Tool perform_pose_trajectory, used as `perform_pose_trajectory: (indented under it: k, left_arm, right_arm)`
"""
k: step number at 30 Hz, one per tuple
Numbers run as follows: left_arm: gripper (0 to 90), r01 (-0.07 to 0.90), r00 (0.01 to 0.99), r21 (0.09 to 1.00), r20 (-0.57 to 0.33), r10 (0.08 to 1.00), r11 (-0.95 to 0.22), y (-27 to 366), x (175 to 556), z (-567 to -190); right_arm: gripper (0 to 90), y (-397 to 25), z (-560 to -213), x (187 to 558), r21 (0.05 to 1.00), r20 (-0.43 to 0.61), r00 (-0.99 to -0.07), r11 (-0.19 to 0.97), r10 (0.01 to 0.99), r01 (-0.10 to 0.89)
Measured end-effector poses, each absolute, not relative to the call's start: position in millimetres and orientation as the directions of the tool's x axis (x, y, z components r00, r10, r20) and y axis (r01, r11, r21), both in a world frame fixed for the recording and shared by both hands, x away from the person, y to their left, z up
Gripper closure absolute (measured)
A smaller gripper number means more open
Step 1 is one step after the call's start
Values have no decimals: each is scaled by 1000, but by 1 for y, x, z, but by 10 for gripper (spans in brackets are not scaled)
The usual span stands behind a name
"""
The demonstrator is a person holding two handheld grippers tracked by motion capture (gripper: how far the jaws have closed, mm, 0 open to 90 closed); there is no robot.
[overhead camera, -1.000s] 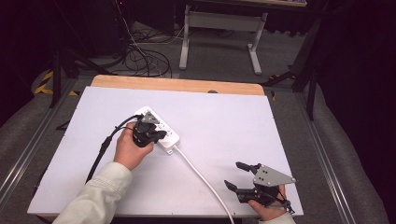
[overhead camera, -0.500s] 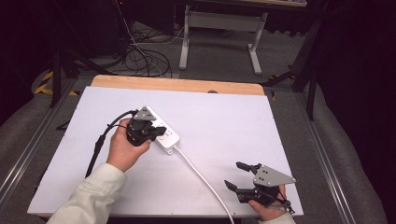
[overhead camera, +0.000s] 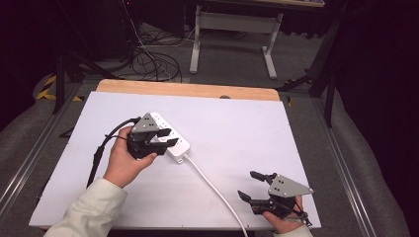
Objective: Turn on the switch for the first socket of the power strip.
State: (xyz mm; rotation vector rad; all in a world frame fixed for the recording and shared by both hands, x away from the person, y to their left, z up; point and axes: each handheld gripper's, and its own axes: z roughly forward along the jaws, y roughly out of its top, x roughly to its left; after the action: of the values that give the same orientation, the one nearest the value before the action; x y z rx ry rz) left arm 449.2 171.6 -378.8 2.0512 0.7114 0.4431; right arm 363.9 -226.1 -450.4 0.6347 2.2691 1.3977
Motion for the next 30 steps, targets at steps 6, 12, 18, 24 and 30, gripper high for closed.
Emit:
perform_pose_trajectory:
  k: [6, 12, 18, 24, 30]
  left_arm:
    - [490, 327, 793, 856, -17, 609, -402, 180, 428, -367]
    - [316, 244, 798, 895, 33, 601, -373, 190, 407, -366]
    - [234, 222, 798, 903, 50, 601, -369, 203, 388, -368]
    - [149, 188, 812, 908, 72, 579, -375, 220, 371, -375]
    - [111, 179, 812, 916, 69, 579, -360, 238, 358, -393]
  right_arm:
    - [286, -226, -450, 363, 903, -102, -818, 397, 566, 162]
    - [286, -226, -450, 363, 903, -98, -817, 397, 568, 167]
    - [285, -226, -450, 363, 906, -88, -818, 386, 568, 171]
    - [282, -226, -450, 363, 909, -81, -819, 379, 568, 173]
    - [282, -226, -449, 363, 910, -78, -820, 376, 567, 174]
